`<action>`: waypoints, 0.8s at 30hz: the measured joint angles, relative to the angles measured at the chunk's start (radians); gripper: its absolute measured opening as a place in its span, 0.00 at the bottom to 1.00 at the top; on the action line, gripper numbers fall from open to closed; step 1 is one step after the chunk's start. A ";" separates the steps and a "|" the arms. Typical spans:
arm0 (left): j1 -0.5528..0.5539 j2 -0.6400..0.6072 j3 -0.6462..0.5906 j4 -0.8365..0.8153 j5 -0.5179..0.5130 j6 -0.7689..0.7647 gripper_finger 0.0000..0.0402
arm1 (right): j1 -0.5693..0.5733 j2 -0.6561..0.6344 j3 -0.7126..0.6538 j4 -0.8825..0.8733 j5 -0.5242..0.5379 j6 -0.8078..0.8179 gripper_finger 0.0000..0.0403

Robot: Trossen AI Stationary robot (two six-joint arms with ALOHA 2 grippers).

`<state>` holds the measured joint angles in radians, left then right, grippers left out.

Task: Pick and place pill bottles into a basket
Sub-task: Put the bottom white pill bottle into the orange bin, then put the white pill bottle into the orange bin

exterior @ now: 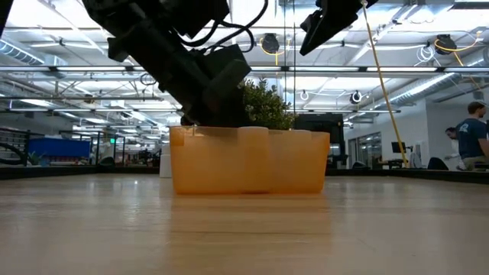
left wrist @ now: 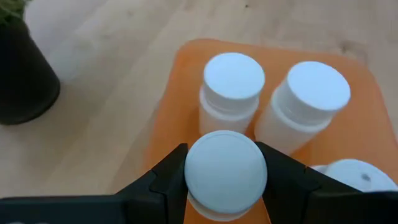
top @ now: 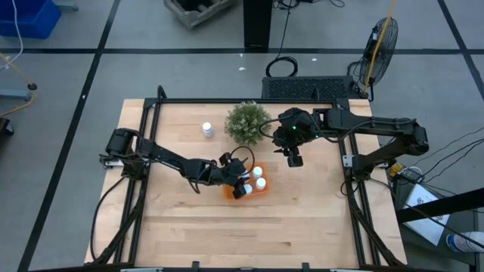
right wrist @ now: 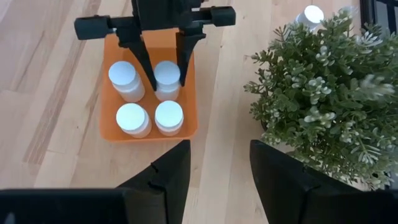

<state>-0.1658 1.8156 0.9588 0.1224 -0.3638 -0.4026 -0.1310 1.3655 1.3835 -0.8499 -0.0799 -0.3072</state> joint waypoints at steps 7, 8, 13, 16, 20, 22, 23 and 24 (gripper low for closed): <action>0.001 -0.013 0.000 0.008 0.005 0.034 0.60 | 0.000 0.000 0.000 -0.001 0.000 -0.001 0.39; 0.001 -0.012 0.000 0.004 0.007 0.031 0.64 | 0.000 0.000 0.000 -0.001 -0.001 -0.001 0.39; 0.002 -0.012 0.000 0.004 0.026 0.009 0.74 | 0.000 0.000 0.000 -0.001 -0.001 -0.001 0.39; 0.002 -0.036 -0.001 -0.006 0.026 0.010 0.74 | 0.000 0.000 0.000 -0.001 -0.001 -0.001 0.39; 0.002 -0.111 -0.001 -0.040 0.003 0.044 0.71 | 0.000 0.000 0.000 0.000 -0.001 -0.001 0.39; 0.001 -0.162 0.000 -0.084 -0.030 0.076 0.69 | 0.000 0.000 0.000 0.000 0.000 -0.001 0.39; 0.001 -0.188 0.000 -0.114 -0.040 0.092 0.68 | 0.000 0.000 0.000 0.001 -0.001 -0.001 0.39; 0.002 -0.211 0.000 -0.124 -0.052 0.109 0.66 | 0.000 0.000 0.000 0.001 -0.001 -0.001 0.39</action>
<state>-0.1638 1.6051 0.9588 -0.0017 -0.4156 -0.2940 -0.1310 1.3655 1.3838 -0.8485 -0.0805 -0.3081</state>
